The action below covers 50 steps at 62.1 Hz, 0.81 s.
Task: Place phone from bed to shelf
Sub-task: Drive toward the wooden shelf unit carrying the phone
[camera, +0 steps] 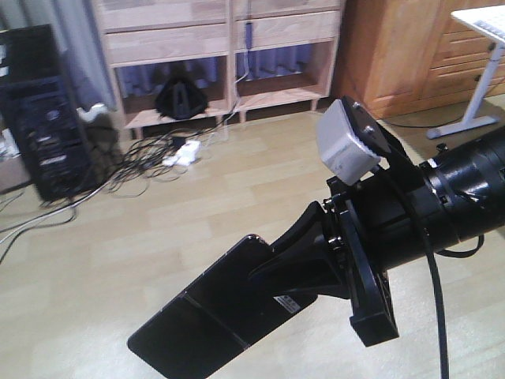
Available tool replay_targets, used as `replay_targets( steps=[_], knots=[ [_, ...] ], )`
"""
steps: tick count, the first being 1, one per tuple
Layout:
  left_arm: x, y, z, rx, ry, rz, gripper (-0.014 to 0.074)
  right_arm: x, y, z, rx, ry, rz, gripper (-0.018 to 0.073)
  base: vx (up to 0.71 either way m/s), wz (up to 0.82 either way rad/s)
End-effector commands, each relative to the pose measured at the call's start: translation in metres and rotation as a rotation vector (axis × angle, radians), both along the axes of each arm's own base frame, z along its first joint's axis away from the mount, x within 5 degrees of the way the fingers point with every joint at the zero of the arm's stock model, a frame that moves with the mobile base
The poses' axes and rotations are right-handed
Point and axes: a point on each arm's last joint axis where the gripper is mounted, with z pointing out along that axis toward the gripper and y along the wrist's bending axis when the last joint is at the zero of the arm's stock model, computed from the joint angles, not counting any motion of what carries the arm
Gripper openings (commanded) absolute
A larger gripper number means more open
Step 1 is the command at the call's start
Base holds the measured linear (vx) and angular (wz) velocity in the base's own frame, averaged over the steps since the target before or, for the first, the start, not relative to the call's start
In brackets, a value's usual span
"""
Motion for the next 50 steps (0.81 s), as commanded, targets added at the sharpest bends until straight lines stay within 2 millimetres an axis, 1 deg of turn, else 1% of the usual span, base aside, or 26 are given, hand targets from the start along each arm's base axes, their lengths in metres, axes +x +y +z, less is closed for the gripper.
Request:
replay_targets(
  steps=[1, 50],
  knots=[
    [-0.0022, 0.0001, 0.0157, -0.016, -0.108, 0.001, 0.0001, -0.0109, 0.0008, 0.0195, 0.089, 0.004, 0.050, -0.0002, 0.45, -0.30],
    [-0.0022, 0.0001, 0.0157, -0.016, -0.108, 0.001, 0.0001, -0.0109, 0.0008, 0.0195, 0.089, 0.004, 0.050, -0.0002, 0.48, -0.25]
  ],
)
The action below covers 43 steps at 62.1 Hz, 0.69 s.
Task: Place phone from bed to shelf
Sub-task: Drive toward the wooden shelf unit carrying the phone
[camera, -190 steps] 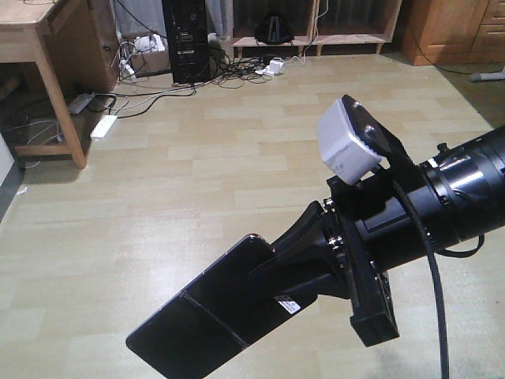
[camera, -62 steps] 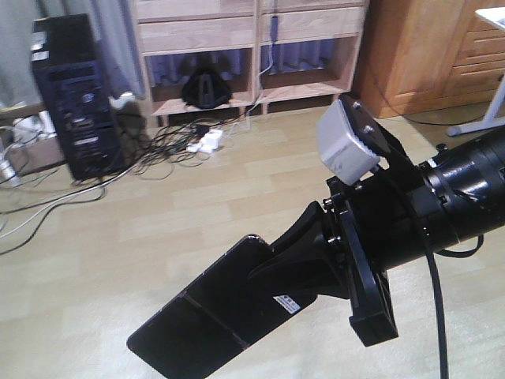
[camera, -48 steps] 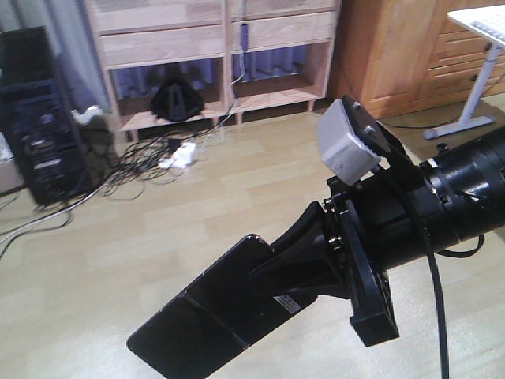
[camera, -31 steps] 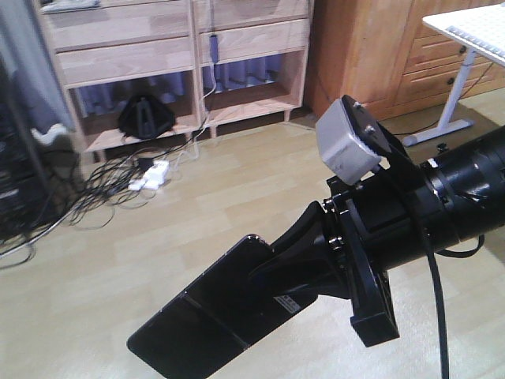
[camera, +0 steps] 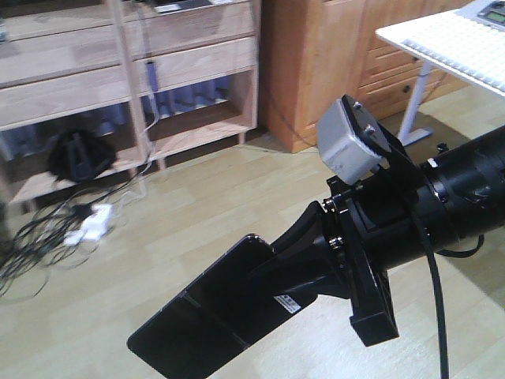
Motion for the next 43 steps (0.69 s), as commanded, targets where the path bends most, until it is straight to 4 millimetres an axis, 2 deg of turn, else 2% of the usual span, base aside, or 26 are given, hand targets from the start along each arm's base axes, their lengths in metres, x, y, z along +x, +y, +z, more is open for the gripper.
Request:
replay_targets(
  steps=[1, 43],
  knots=[
    [-0.0022, 0.0001, 0.0157, -0.016, -0.108, 0.001, 0.0001, -0.0109, 0.0008, 0.0195, 0.089, 0.004, 0.050, -0.0002, 0.46, -0.33],
    [-0.0022, 0.0001, 0.0157, -0.016, -0.108, 0.001, 0.0001, -0.0109, 0.0008, 0.0195, 0.089, 0.004, 0.050, -0.0002, 0.48, -0.31]
  ],
)
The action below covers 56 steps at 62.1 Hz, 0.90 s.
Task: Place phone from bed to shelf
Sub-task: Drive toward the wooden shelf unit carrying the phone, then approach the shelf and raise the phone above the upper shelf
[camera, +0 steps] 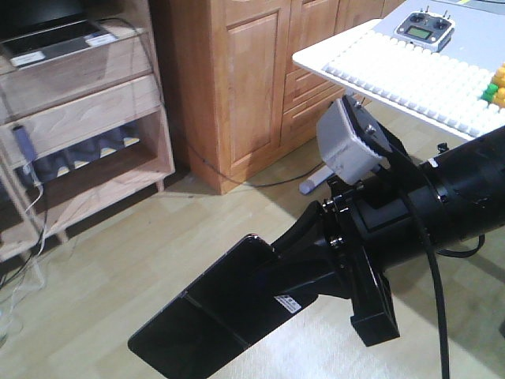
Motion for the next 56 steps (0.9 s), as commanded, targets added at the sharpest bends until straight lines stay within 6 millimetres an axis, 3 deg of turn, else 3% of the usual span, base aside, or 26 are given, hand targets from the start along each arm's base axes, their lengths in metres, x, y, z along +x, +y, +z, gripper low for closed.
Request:
replay_targets(
  steps=[1, 56],
  knots=[
    [-0.0022, 0.0001, 0.0157, -0.016, -0.108, 0.001, 0.0001, -0.0109, 0.0008, 0.0195, 0.089, 0.003, 0.050, -0.0002, 0.52, -0.12],
    [-0.0022, 0.0001, 0.0157, -0.016, -0.108, 0.001, 0.0001, -0.0109, 0.0008, 0.0195, 0.089, 0.003, 0.050, -0.0002, 0.55, 0.15]
  ],
)
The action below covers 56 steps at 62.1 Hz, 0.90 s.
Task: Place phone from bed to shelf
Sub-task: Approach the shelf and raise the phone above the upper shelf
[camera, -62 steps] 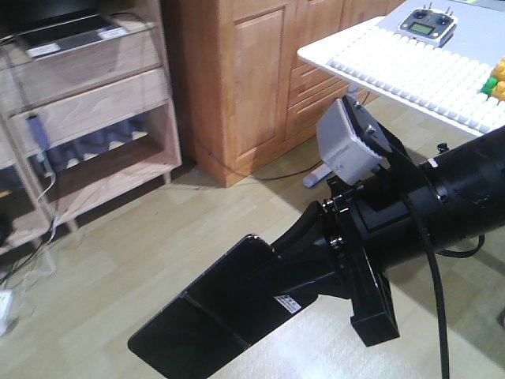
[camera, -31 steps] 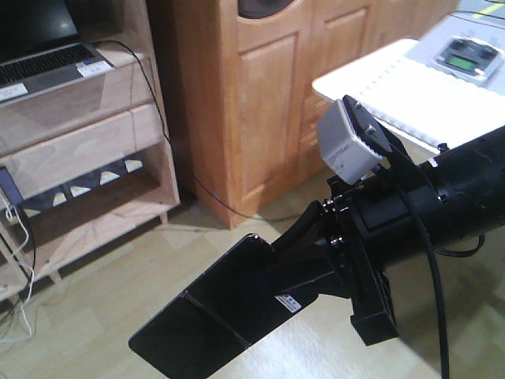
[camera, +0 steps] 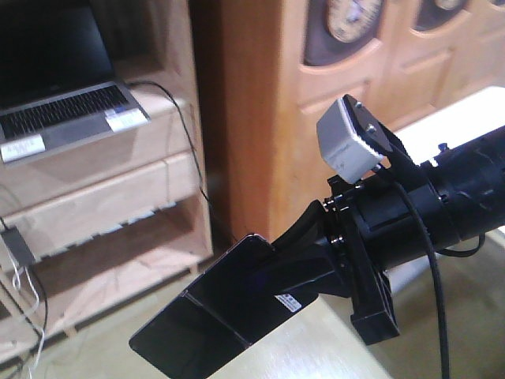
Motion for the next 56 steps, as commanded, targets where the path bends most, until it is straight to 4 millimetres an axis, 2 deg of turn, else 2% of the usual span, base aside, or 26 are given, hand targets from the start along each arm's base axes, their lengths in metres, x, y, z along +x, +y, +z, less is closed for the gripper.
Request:
replay_targets(
  steps=[1, 22, 56],
  knots=[
    [-0.0022, 0.0001, 0.0157, -0.016, -0.108, 0.001, 0.0001, -0.0109, 0.0008, 0.0195, 0.089, 0.003, 0.050, -0.0002, 0.52, 0.25],
    [-0.0022, 0.0001, 0.0157, -0.016, -0.108, 0.001, 0.0001, -0.0109, 0.0008, 0.0195, 0.089, 0.003, 0.050, -0.0002, 0.48, 0.36],
    [-0.0022, 0.0001, 0.0157, -0.016, -0.108, 0.001, 0.0001, -0.0109, 0.0008, 0.0195, 0.089, 0.003, 0.050, -0.0002, 0.35, 0.53]
  ],
)
